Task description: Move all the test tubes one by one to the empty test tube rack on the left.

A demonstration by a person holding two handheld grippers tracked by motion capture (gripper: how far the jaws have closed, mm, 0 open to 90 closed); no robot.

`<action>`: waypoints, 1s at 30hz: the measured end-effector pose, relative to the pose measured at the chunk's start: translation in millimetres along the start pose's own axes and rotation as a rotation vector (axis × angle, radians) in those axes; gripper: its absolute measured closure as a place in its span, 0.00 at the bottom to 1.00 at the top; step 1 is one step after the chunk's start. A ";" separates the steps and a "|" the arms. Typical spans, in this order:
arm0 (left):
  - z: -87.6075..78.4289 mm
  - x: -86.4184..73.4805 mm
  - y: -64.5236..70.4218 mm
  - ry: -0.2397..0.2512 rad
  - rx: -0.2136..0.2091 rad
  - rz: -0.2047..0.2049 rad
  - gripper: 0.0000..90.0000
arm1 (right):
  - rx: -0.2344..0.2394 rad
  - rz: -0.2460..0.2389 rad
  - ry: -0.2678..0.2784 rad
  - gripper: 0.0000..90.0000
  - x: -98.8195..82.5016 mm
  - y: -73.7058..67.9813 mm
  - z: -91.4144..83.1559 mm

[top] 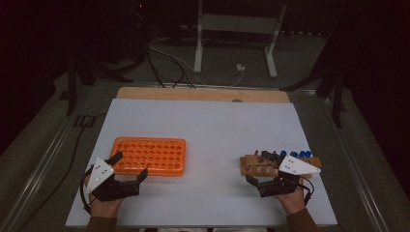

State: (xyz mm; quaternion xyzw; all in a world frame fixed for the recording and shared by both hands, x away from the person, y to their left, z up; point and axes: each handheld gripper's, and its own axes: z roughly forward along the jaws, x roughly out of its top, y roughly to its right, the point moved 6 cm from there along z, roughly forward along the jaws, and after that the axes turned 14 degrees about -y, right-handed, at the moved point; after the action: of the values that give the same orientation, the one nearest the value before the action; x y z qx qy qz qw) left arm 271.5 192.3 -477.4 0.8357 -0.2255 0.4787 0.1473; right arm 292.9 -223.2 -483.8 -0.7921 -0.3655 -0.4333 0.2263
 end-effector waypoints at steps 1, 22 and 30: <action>0.4 0.1 1.2 -0.002 0.001 0.006 0.01 | 0.004 0.001 -0.001 0.00 -0.4 -0.4 0.7; -0.7 -0.5 -2.3 0.012 0.018 -0.035 0.01 | -0.018 0.039 0.040 0.03 18.8 6.3 -25.3; -1.6 -1.1 -6.9 0.022 0.022 -0.066 0.01 | -0.139 0.105 0.056 0.04 18.6 40.0 -54.8</action>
State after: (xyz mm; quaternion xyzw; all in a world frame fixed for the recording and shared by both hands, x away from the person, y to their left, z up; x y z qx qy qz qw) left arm 273.5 199.2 -477.8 0.8389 -0.1908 0.4852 0.1563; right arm 302.1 -278.3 -441.0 -0.8116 -0.2863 -0.4670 0.2032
